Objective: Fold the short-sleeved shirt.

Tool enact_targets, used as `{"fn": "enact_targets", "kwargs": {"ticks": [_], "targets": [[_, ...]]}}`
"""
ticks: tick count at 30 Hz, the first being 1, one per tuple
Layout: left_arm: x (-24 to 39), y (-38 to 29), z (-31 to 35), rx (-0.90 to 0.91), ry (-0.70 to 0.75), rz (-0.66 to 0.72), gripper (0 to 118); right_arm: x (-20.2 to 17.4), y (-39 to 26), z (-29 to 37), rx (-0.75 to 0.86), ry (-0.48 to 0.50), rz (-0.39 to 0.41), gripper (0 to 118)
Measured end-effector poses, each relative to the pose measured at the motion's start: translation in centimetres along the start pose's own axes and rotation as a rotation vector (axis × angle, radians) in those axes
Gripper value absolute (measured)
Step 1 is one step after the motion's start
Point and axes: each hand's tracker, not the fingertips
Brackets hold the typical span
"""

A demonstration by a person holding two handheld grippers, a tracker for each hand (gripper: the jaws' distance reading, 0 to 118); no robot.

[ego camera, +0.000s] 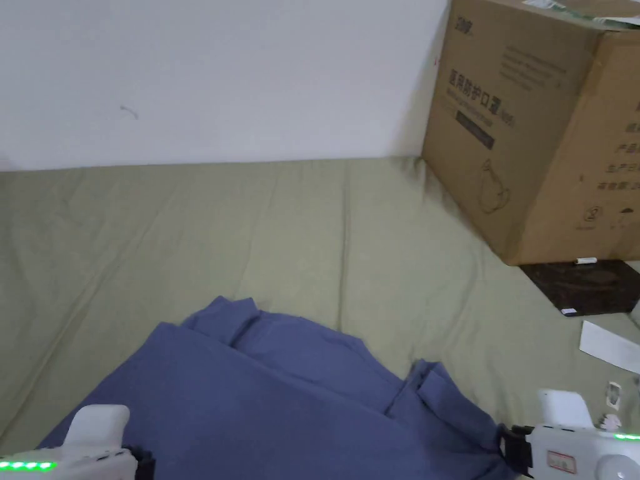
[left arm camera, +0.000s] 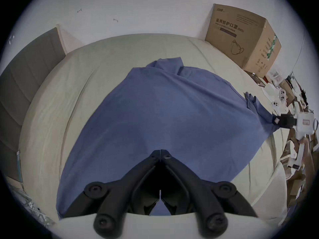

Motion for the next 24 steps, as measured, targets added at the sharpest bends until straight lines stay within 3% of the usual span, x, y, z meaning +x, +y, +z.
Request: {"fn": "enact_targets", "kwargs": {"ticks": [3, 7, 11, 12, 13, 14, 15, 17, 24], "targets": [[-1.9, 2.6, -1.7, 0.001, -0.004, 0.02, 0, 0.1, -0.1, -0.7, -0.016, -0.043, 0.033, 4], [-4.4, 7.7, -5.3, -0.002, -0.005, 0.066, 0, 0.2, 0.2, -1.7, -0.052, -0.061, 0.0, 4], [-5.5, 13.0, -9.6, -0.02, 0.022, 0.077, 3, -1.0, 0.9, -2.6, -0.061, -0.111, 0.026, 4], [-5.7, 14.0, -10.7, -0.024, 0.027, 0.082, 20, -1.2, 1.1, -2.8, -0.067, -0.114, 0.025, 4], [-5.9, 14.8, -11.5, -0.029, 0.024, 0.084, 64, -1.4, 1.3, -3.0, -0.073, -0.121, 0.023, 4], [-6.0, 15.6, -12.3, -0.031, 0.026, 0.086, 96, -1.5, 1.3, -3.2, -0.076, -0.125, 0.021, 4], [-6.2, 16.4, -13.4, -0.036, 0.034, 0.097, 110, -1.5, 1.4, -3.3, -0.081, -0.127, 0.021, 4], [-6.7, 17.4, -15.0, -0.041, 0.047, 0.117, 104, -1.6, 1.5, -3.3, -0.088, -0.134, 0.028, 4], [-8.2, 18.7, -19.1, -0.07, 0.094, 0.19, 104, -1.1, 1.6, -3.4, -0.115, -0.129, 0.008, 4]]}}
